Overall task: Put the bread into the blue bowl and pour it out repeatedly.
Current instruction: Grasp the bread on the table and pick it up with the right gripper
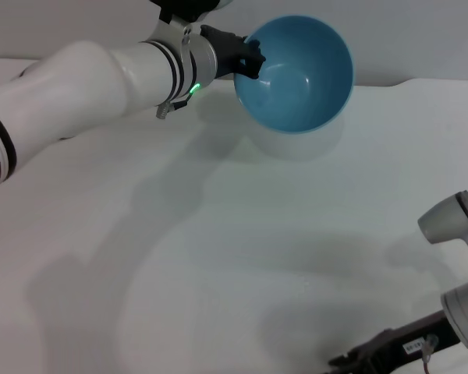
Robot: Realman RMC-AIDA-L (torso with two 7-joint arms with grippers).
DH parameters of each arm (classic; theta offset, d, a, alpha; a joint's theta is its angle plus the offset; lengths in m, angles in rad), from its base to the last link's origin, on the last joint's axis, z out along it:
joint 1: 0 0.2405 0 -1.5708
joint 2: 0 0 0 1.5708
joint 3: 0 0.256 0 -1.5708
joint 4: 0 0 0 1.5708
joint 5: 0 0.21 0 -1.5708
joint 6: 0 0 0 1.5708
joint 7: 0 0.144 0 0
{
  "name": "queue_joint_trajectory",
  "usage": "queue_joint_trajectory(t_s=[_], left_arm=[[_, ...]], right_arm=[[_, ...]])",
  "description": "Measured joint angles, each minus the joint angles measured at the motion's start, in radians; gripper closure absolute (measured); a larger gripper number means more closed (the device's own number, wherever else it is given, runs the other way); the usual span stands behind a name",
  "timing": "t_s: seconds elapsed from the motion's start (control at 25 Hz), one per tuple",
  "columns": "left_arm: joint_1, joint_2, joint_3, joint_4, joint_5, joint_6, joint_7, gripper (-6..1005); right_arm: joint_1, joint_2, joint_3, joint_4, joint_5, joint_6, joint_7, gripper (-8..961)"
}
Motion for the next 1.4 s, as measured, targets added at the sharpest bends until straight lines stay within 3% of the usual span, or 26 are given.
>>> queue_joint_trajectory(t_s=[1.24, 1.32, 1.4], left_arm=[[0.008, -0.003, 0.002, 0.003, 0.000, -0.012, 0.000, 1000], [0.008, -0.003, 0.002, 0.004, 0.000, -0.012, 0.000, 1000], [0.008, -0.003, 0.002, 0.004, 0.000, -0.012, 0.000, 1000]], right_arm=[[0.016, 0.004, -0.038, -0.004, -0.102, -0.014, 0.062, 439], [0.004, 0.005, -0.034, -0.027, -0.098, -0.014, 0.045, 598], [-0.013, 0.005, -0.029, -0.061, -0.085, -0.014, 0.022, 618]])
